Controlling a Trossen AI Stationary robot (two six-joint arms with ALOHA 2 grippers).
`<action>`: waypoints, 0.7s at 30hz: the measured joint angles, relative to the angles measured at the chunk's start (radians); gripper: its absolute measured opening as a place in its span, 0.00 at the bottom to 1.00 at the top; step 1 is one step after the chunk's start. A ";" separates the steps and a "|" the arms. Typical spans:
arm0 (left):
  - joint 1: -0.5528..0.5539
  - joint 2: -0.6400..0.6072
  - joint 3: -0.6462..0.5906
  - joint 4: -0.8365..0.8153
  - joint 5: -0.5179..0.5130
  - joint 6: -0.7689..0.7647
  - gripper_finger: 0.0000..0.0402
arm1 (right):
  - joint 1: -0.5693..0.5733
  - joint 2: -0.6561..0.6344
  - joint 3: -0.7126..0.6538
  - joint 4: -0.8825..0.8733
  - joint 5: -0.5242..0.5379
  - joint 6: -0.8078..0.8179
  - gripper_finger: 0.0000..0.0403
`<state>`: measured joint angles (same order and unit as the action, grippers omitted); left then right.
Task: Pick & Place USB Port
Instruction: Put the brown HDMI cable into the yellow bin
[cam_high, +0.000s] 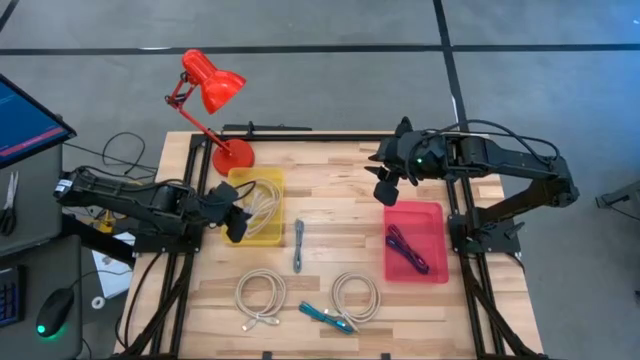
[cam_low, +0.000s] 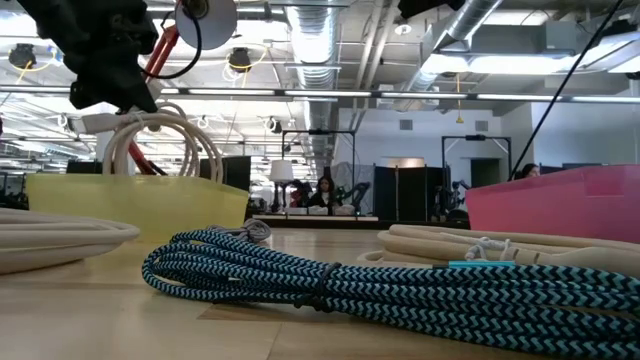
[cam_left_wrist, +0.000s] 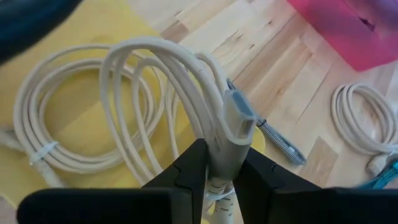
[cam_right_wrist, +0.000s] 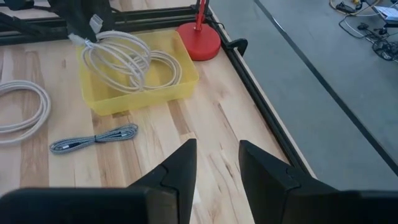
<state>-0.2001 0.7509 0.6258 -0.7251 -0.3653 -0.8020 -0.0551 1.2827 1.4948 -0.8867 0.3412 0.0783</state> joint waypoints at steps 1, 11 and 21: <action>0.000 0.000 0.000 0.000 0.000 0.025 0.18 | 0.000 0.000 0.000 0.000 0.000 -0.002 0.28; 0.014 -0.013 0.001 0.004 0.000 0.065 0.18 | 0.000 0.000 0.000 0.000 0.000 -0.009 0.28; 0.066 -0.027 0.003 0.015 0.103 0.064 0.19 | 0.000 0.000 0.000 0.000 0.000 -0.009 0.28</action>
<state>-0.1338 0.7239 0.6285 -0.7098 -0.2619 -0.7378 -0.0551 1.2827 1.4948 -0.8867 0.3412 0.0694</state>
